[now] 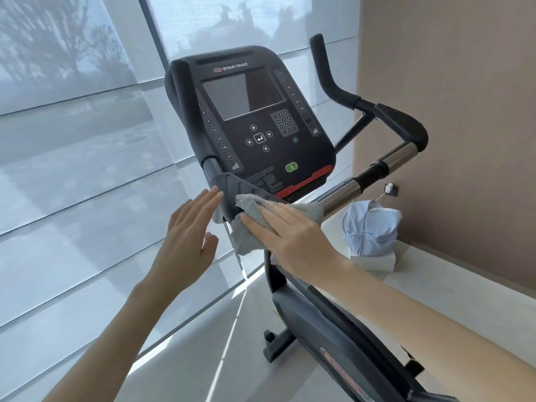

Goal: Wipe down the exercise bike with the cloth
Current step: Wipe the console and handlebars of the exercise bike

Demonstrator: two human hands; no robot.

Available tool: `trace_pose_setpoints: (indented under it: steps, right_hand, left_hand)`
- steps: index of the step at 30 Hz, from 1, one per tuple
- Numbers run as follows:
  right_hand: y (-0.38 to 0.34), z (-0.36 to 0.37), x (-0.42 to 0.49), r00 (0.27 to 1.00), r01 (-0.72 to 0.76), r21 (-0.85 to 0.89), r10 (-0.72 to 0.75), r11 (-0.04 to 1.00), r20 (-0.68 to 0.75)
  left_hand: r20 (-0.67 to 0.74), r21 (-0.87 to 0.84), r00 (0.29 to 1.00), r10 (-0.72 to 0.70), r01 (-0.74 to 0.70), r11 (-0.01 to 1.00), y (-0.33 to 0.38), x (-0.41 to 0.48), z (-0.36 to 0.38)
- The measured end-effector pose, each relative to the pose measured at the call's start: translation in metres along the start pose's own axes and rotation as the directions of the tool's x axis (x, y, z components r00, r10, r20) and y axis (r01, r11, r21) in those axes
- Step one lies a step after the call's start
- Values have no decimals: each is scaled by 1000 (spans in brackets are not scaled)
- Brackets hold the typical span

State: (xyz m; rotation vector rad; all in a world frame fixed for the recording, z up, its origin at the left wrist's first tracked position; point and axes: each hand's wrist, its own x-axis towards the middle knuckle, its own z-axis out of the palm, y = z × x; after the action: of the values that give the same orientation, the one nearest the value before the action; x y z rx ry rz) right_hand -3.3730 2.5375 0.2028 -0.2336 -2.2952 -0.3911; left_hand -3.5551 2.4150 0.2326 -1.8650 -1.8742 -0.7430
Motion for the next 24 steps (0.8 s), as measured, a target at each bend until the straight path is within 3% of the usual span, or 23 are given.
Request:
trace_pose_setpoints:
  steps: [4, 6, 9, 11, 13, 16, 20, 22, 24]
  right_hand:
    - [21, -11, -29, 1000, -12, 48, 11, 999, 13]
    - [33, -19, -40, 996, -85, 68, 83, 994, 23]
    - [53, -33, -41, 945, -326, 305, 320, 895, 69]
    - [59, -40, -31, 913, -387, 468, 399, 795, 78]
    - [49, -39, -11, 931, -348, 503, 352, 791, 90]
    - [28, -26, 20, 971, -238, 412, 220, 880, 92]
    - [25, -12, 72, 983, -183, 402, 169, 897, 72]
    - [25, 0, 96, 974, -190, 378, 124, 906, 192]
    - [22, 11, 109, 914, -281, 403, 116, 871, 388]
  left_hand:
    - [42, 51, 998, 41, -43, 998, 3, -1, 7]
    - [59, 80, 997, 40, -45, 996, 5, -3, 7]
    - [65, 95, 997, 30, -36, 995, 8, -4, 7]
    - [71, 101, 997, 26, -33, 994, 9, -3, 7]
    - [60, 107, 998, 17, -23, 994, 9, -2, 6]
    - [9, 95, 1000, -19, 18, 995, 3, -1, 2]
    - [-34, 98, 999, -40, 44, 994, -5, 5, -8]
    - [-26, 107, 999, -41, 43, 993, -9, 6, -10]
    - [-23, 115, 998, -60, 62, 991, -14, 7, -12]
